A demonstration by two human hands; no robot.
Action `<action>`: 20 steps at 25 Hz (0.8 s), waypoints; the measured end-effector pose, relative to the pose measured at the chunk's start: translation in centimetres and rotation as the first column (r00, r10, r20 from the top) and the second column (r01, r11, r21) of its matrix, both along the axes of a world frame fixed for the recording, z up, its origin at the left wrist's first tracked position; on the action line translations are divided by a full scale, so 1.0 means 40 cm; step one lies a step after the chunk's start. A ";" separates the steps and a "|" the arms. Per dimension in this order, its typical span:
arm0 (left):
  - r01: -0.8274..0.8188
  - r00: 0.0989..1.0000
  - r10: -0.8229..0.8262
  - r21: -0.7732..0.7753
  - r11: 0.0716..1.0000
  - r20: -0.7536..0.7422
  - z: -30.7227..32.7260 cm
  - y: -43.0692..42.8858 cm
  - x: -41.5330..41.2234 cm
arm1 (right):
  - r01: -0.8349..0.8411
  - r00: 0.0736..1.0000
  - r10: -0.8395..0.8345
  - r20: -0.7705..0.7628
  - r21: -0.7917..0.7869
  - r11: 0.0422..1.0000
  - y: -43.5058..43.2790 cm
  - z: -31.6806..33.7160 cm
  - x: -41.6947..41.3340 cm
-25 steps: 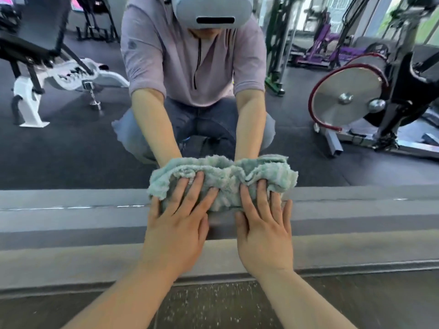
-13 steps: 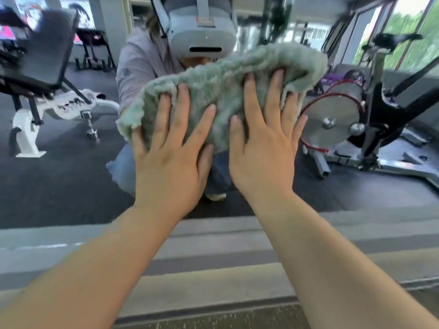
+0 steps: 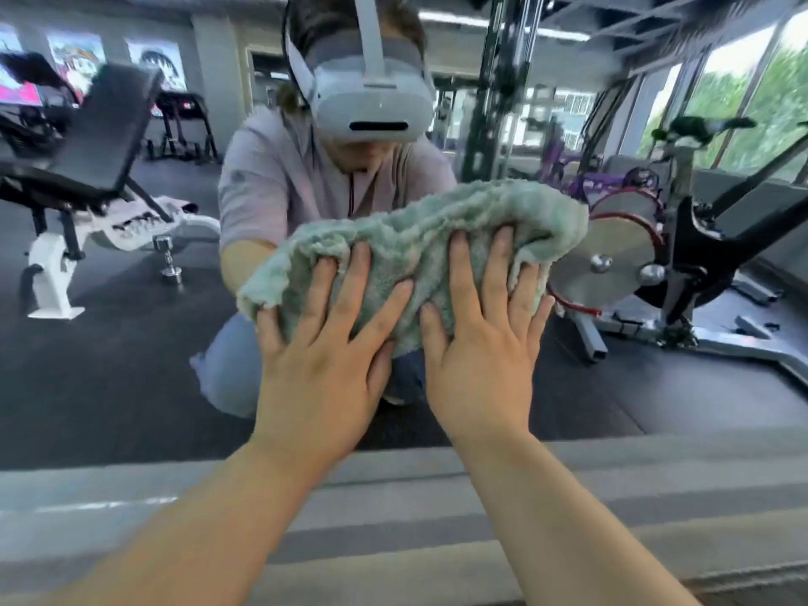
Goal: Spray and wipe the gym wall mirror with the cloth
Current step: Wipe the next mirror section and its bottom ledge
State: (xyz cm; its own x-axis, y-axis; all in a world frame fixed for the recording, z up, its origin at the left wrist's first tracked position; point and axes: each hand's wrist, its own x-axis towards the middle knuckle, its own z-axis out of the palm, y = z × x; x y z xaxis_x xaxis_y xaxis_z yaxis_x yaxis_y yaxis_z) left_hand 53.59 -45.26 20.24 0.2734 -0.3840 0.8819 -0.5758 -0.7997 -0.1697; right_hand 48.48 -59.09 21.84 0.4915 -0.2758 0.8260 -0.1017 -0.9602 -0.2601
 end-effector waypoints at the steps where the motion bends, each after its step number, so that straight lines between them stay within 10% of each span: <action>1: -0.004 0.999 0.007 0.043 0.999 -0.051 -0.087 0.008 -0.009 | -0.003 0.999 0.003 -0.038 0.002 1.000 -0.002 -0.081 -0.009; 7: 0.015 0.953 0.029 0.142 0.990 -0.303 -0.432 0.068 -0.080 | 0.028 0.954 -0.013 -0.300 0.046 0.999 -0.014 -0.476 -0.111; 20: -0.047 0.901 0.029 -0.031 0.998 -0.433 -0.436 0.013 -0.130 | 0.037 0.930 0.031 -0.366 0.177 0.984 0.016 -0.494 -0.128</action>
State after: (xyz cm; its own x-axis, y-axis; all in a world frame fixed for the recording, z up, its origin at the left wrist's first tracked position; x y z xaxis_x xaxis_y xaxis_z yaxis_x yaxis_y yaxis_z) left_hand 48.38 -44.73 2.80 0.6450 -0.3331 0.6878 -0.5546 -0.8232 0.1214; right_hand 43.36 -58.43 2.08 0.7486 -0.4031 0.5264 -0.2251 -0.9013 -0.3701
